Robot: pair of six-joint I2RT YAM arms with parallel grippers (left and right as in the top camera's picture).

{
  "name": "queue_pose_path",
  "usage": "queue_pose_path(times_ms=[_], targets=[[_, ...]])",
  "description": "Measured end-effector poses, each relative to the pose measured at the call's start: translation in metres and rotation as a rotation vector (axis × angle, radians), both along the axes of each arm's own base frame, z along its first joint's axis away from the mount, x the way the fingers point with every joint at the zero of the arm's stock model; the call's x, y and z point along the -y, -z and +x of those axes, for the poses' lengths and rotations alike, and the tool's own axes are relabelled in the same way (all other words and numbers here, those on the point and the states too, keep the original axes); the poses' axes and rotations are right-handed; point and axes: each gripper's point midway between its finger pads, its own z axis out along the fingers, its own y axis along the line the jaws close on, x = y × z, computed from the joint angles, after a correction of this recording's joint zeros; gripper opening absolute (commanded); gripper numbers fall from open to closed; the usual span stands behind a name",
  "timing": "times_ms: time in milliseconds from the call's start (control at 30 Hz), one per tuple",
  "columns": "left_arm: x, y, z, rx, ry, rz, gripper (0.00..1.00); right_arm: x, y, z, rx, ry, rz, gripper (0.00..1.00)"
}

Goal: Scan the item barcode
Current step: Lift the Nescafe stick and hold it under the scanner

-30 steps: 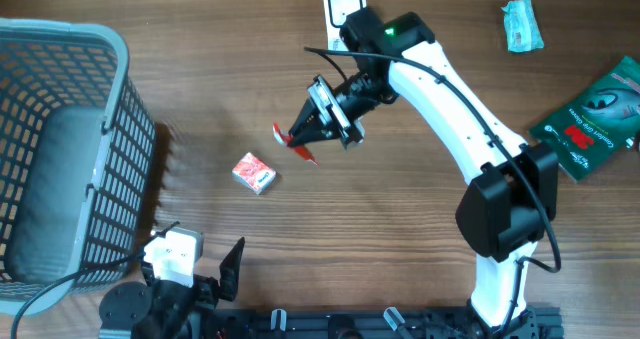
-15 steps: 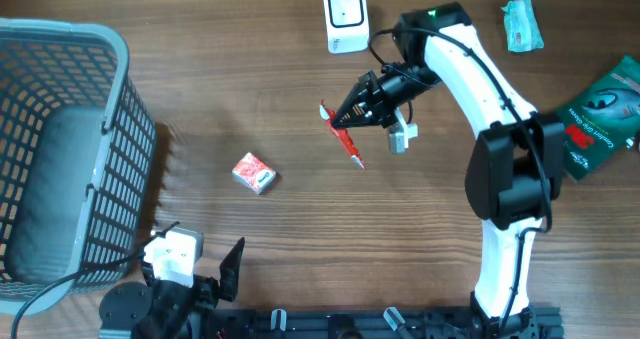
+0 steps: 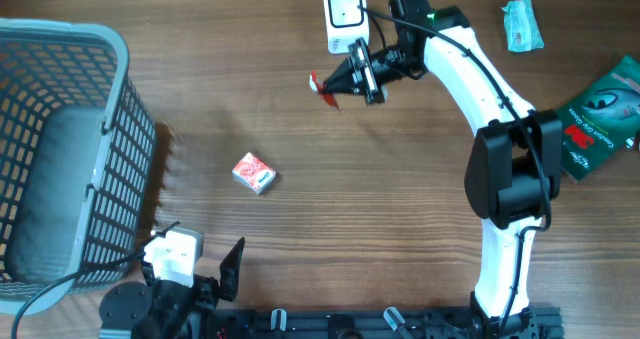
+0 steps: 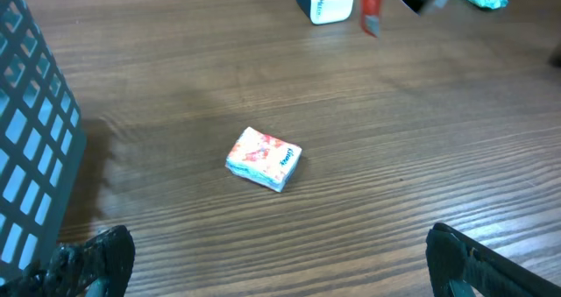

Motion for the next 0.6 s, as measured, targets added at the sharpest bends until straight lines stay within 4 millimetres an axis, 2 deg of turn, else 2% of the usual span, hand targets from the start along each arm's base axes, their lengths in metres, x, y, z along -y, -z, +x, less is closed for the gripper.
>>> queue_pose_path(times_ms=[133,267,400,433,533,600], targets=[[0.000,0.000,0.000,0.001,0.000,0.000,1.00,-0.005,0.006,0.040,0.416,-0.019,-0.025,0.04],[0.000,0.000,0.000,0.000,0.000,0.000,1.00,0.001,0.011,0.089,0.778,0.020,-0.163,0.05],[0.000,0.000,0.000,0.001,0.000,0.000,1.00,0.012,0.018,0.114,0.929,0.046,-0.295,0.05],[0.000,0.000,0.000,0.001,0.000,0.000,1.00,0.019,0.018,0.129,0.994,0.075,-0.358,0.05],[0.000,0.000,0.000,0.001,0.000,0.000,1.00,0.019,0.007,0.154,1.153,0.114,-0.381,0.05],[0.000,0.000,0.000,0.001,0.000,0.000,1.00,0.017,0.012,0.165,1.207,0.123,-0.385,0.05]])
